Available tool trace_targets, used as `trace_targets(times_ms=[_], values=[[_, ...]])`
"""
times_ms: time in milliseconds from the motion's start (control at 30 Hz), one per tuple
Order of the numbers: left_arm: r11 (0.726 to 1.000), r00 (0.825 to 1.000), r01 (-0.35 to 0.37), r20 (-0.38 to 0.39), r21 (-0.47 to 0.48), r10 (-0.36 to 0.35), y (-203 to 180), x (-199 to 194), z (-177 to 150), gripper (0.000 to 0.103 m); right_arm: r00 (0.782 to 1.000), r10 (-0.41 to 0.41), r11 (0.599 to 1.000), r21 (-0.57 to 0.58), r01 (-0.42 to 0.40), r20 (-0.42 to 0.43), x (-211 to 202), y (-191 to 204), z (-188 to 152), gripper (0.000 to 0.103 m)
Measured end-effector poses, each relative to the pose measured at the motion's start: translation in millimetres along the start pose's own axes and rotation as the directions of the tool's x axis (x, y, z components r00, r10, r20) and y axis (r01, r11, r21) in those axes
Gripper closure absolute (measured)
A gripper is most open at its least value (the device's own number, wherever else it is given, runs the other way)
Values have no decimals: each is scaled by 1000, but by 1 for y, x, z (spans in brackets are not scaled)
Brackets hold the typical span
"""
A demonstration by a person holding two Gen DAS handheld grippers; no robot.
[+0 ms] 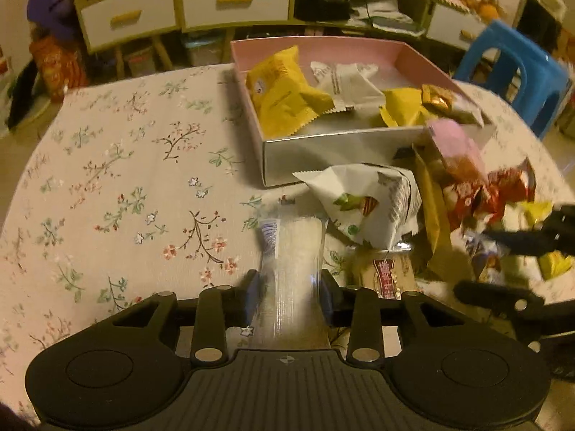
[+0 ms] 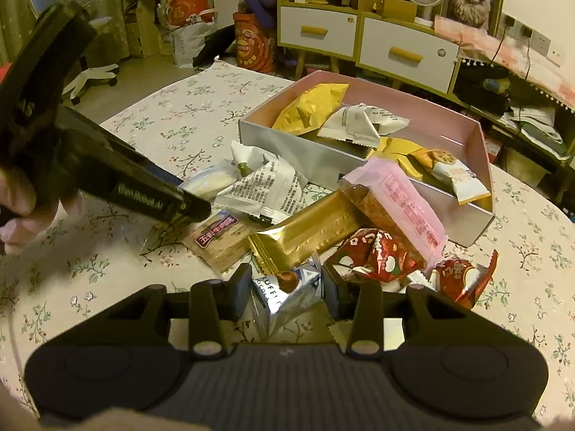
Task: Organize snacks
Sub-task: 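Grasp the clear-wrapped pastry with the left gripper while the right gripper grasps the silver foil packet, then carry the pastry and foil packet into the pink box and open both grippers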
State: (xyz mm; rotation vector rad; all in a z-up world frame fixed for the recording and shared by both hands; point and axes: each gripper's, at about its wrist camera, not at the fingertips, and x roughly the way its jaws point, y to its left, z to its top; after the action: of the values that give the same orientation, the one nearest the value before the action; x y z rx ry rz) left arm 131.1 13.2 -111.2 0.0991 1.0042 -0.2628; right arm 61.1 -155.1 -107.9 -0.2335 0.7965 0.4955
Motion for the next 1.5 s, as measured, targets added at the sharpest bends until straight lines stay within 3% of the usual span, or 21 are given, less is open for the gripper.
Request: trace_targets(times_ms=[200, 433, 933, 1133, 1500], values=[[1000, 1000, -22, -17, -13, 22, -3, -2, 3, 85, 1000, -3, 1000, -2, 3, 15, -3, 0, 3, 65], [998, 1000, 27, -15, -53, -28, 0, -12, 6, 86, 999, 2, 1000, 17, -3, 53, -12, -1, 9, 65], [989, 995, 42, 94, -139, -29, 19, -54, 14, 86, 988, -11, 996, 90, -3, 154, -29, -11, 27, 65], [992, 990, 61, 133, -108, -47, 9, -61, 35, 86, 984, -54, 991, 131, 31, 172, -29, -24, 36, 65], [990, 988, 136, 76, -22, -134, -27, -35, 100, 86, 970, -109, 974, 216, 61, 219, -21, -68, 64, 65]])
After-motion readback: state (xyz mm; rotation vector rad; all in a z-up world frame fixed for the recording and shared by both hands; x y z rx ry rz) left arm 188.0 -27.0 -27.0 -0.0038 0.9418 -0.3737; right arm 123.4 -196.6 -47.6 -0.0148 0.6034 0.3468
